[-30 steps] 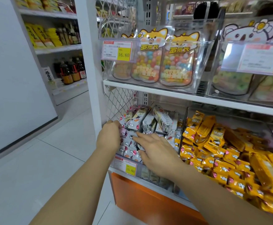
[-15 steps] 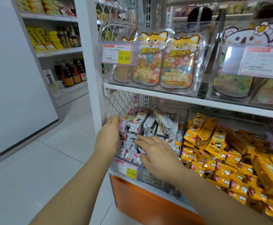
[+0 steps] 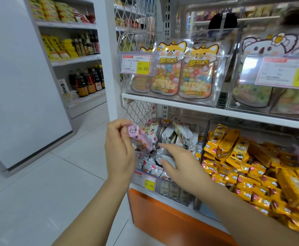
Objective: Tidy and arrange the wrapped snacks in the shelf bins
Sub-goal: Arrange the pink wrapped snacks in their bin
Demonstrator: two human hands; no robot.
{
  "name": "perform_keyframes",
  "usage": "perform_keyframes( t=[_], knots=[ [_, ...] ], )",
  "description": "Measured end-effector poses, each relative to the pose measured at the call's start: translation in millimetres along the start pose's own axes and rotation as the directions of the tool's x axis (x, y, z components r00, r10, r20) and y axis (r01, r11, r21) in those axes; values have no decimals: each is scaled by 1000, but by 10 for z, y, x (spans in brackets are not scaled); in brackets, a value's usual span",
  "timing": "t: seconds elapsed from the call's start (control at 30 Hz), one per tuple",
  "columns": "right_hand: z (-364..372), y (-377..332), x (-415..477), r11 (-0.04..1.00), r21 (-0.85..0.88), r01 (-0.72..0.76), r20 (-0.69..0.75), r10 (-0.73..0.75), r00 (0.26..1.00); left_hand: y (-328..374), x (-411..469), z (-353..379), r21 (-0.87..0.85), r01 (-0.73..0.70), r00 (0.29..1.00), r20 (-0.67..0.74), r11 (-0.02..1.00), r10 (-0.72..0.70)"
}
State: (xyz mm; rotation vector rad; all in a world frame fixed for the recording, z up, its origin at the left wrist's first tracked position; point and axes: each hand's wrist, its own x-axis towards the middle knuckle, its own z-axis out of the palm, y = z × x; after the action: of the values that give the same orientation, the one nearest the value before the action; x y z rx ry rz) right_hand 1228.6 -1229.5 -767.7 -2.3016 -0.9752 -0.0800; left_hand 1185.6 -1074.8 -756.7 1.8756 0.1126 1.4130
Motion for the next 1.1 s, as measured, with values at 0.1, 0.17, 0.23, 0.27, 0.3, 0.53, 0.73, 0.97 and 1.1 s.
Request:
perform_keyframes(
  t=[0.1, 0.17, 0.23, 0.27, 0.3, 0.53, 0.73, 0.97, 1.1],
  knots=[
    [-126, -81, -121, 997, 74, 36, -104, -28, 994, 229, -111, 2, -90, 61, 998, -1, 994, -61],
    [-205, -109, -219, 995, 76, 67, -161, -54, 985, 371, -178, 48, -145, 122, 993, 20, 982, -120],
    [-286, -106, -327, 994, 63, 94, -223, -78, 972, 512, -239, 121, -211, 185, 983, 54, 960, -178],
    [-331, -86, -390, 992, 67, 104, -255, -84, 963, 586, -269, 161, -246, 215, 976, 75, 945, -202],
    [-380, -55, -463, 991, 77, 110, -281, -84, 956, 655, -300, 204, -273, 235, 972, 95, 933, -217],
    [-755, 305, -1062, 1000, 25, 14, -416, -3, 909, 968, -619, 555, -324, 228, 951, 277, 918, -139],
    [-1090, 632, -1551, 992, -33, -118, -512, 85, 855, 1264, -930, 894, -267, 102, 916, 401, 958, 14],
    [-1450, 1015, -1990, 949, -19, -315, -585, 245, 773, 1587, -1232, 1324, -197, 3, 768, 629, 980, 124],
    [-1573, 1278, -2173, 894, -38, -446, -600, 336, 726, 1666, -1360, 1473, -110, -74, 692, 710, 991, 130]
  ],
)
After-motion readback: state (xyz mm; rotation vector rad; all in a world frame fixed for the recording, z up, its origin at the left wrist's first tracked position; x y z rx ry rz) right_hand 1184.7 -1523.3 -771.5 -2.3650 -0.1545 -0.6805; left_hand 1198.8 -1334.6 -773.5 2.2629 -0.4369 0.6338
